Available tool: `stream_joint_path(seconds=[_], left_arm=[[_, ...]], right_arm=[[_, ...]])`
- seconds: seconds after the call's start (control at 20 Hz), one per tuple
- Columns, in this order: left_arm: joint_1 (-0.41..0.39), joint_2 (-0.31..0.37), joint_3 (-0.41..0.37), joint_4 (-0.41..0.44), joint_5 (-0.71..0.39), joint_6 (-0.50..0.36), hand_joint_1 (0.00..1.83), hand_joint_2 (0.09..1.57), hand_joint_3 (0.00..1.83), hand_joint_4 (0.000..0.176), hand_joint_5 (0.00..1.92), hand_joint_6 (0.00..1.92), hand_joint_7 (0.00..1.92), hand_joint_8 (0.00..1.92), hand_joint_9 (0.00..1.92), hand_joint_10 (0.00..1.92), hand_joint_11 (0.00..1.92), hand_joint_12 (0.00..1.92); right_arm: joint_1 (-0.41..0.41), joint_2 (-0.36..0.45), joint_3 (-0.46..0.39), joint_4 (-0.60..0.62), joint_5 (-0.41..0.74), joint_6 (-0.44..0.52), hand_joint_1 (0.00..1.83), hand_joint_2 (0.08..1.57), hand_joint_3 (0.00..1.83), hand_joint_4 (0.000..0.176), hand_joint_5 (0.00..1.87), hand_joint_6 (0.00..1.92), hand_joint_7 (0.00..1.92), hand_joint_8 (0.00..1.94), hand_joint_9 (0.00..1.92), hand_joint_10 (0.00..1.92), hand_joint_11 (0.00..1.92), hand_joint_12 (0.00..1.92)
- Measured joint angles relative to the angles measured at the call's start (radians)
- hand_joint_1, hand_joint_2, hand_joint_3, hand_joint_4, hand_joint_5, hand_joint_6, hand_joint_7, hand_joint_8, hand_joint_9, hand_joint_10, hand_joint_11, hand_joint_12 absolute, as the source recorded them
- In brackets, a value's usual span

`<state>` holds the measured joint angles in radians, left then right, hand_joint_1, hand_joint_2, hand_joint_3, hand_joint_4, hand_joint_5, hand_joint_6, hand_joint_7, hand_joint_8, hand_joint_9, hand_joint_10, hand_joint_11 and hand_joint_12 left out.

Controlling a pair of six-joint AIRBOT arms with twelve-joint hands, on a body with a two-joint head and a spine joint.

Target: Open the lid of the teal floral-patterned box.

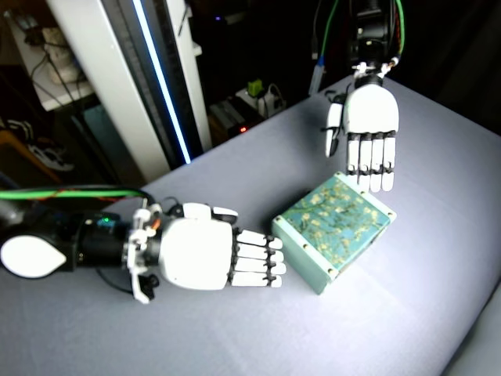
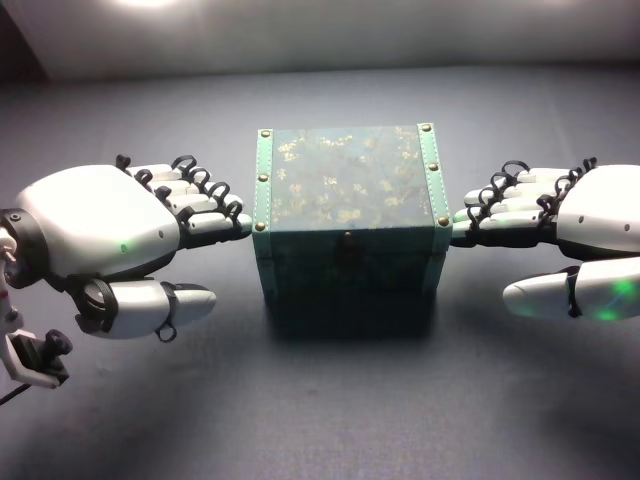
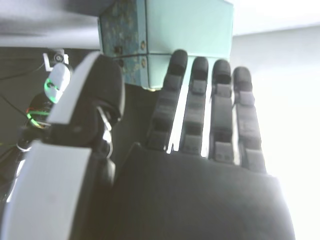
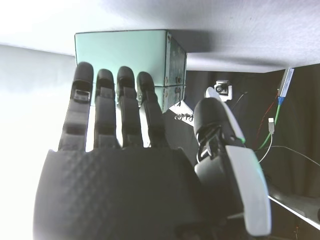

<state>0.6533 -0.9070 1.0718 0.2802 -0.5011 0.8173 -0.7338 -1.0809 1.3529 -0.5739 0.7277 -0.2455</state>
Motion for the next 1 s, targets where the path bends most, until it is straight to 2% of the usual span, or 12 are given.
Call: stream_joint_path(seconds=[0.05, 0.1, 0.2, 0.3, 0.4, 0.45, 0.5, 0.55, 0.6, 0.7, 0.8, 1.0], left_arm=[[0.000, 0.002, 0.000, -0.002, -0.009, 0.000, 0.43, 1.51, 0.00, 0.000, 0.18, 0.01, 0.18, 0.01, 0.18, 0.00, 0.17, 0.05], [0.000, 0.006, -0.002, -0.007, -0.016, -0.001, 0.46, 1.50, 0.00, 0.000, 0.18, 0.01, 0.19, 0.02, 0.19, 0.01, 0.17, 0.05], [0.000, 0.012, -0.005, -0.012, -0.042, -0.004, 0.29, 1.52, 0.00, 0.000, 0.16, 0.01, 0.16, 0.01, 0.18, 0.01, 0.19, 0.07], [-0.001, 0.013, -0.007, -0.020, -0.074, -0.005, 0.38, 1.49, 0.00, 0.000, 0.18, 0.01, 0.21, 0.02, 0.31, 0.04, 0.28, 0.13], [-0.001, 0.014, -0.007, -0.031, -0.092, -0.006, 0.40, 1.48, 0.00, 0.000, 0.18, 0.00, 0.20, 0.00, 0.30, 0.00, 0.22, 0.13], [-0.001, 0.014, -0.007, -0.037, -0.098, -0.007, 0.39, 1.48, 0.00, 0.000, 0.17, 0.00, 0.20, 0.00, 0.30, 0.00, 0.18, 0.21], [-0.001, 0.014, -0.007, -0.042, -0.103, -0.007, 0.33, 1.49, 0.00, 0.000, 0.17, 0.00, 0.26, 0.00, 0.36, 0.00, 0.16, 0.42], [-0.001, 0.016, -0.007, -0.047, -0.107, -0.007, 0.24, 1.50, 0.00, 0.000, 0.20, 0.00, 0.29, 0.00, 0.32, 0.00, 0.06, 0.59], [-0.001, 0.019, -0.007, -0.051, -0.114, -0.007, 0.15, 1.50, 0.00, 0.000, 0.22, 0.00, 0.30, 0.00, 0.31, 0.00, 0.01, 0.62], [0.000, 0.019, -0.007, -0.061, -0.126, -0.007, 0.15, 1.50, 0.00, 0.000, 0.21, 0.00, 0.22, 0.00, 0.22, 0.00, 0.00, 0.52], [0.010, 0.019, -0.007, -0.075, -0.142, -0.007, 0.02, 1.49, 0.00, 0.000, 0.21, 0.00, 0.26, 0.01, 0.25, 0.01, 0.03, 0.51], [0.012, 0.027, -0.007, -0.109, -0.157, 0.019, 0.00, 1.46, 0.00, 0.000, 0.22, 0.00, 0.34, 0.00, 0.31, 0.00, 0.08, 0.44]], right_arm=[[0.000, 0.000, 0.000, 0.006, 0.003, 0.000, 0.00, 1.38, 0.00, 0.008, 0.16, 0.00, 0.17, 0.00, 0.14, 0.01, 0.00, 0.45], [0.000, 0.000, 0.002, 0.014, 0.008, 0.000, 0.00, 1.40, 0.01, 0.000, 0.16, 0.00, 0.16, 0.00, 0.13, 0.00, 0.00, 0.39], [0.000, 0.000, 0.001, 0.041, 0.032, 0.003, 0.00, 1.36, 0.00, 0.000, 0.20, 0.00, 0.18, 0.00, 0.20, 0.00, 0.00, 0.57], [0.000, 0.000, 0.001, 0.060, 0.055, 0.004, 0.00, 1.34, 0.00, 0.000, 0.19, 0.00, 0.13, 0.00, 0.18, 0.00, 0.00, 0.58], [0.000, 0.000, 0.001, 0.076, 0.079, 0.005, 0.00, 1.32, 0.00, 0.015, 0.16, 0.00, 0.12, 0.00, 0.14, 0.00, 0.00, 0.44], [0.000, 0.000, 0.001, 0.084, 0.083, 0.005, 0.00, 1.31, 0.00, 0.018, 0.15, 0.00, 0.12, 0.00, 0.14, 0.00, 0.00, 0.43], [0.000, 0.000, 0.001, 0.090, 0.086, 0.005, 0.00, 1.30, 0.00, 0.007, 0.16, 0.00, 0.14, 0.01, 0.13, 0.00, 0.00, 0.31], [0.000, 0.000, 0.001, 0.093, 0.089, 0.005, 0.00, 1.30, 0.00, 0.008, 0.19, 0.00, 0.20, 0.01, 0.19, 0.01, 0.08, 0.34], [0.000, 0.000, 0.001, 0.098, 0.093, 0.005, 0.00, 1.30, 0.00, 0.006, 0.20, 0.00, 0.23, 0.01, 0.20, 0.01, 0.09, 0.34], [0.000, 0.001, 0.001, 0.103, 0.100, 0.005, 0.00, 1.28, 0.00, 0.008, 0.21, 0.00, 0.24, 0.01, 0.20, 0.00, 0.06, 0.33], [0.000, 0.001, 0.001, 0.105, 0.105, 0.005, 0.00, 1.28, 0.00, 0.003, 0.20, 0.00, 0.25, 0.01, 0.25, 0.02, 0.15, 0.37], [0.000, 0.003, 0.001, 0.110, 0.111, 0.005, 0.00, 1.30, 0.00, 0.000, 0.19, 0.00, 0.21, 0.00, 0.24, 0.01, 0.15, 0.37]])
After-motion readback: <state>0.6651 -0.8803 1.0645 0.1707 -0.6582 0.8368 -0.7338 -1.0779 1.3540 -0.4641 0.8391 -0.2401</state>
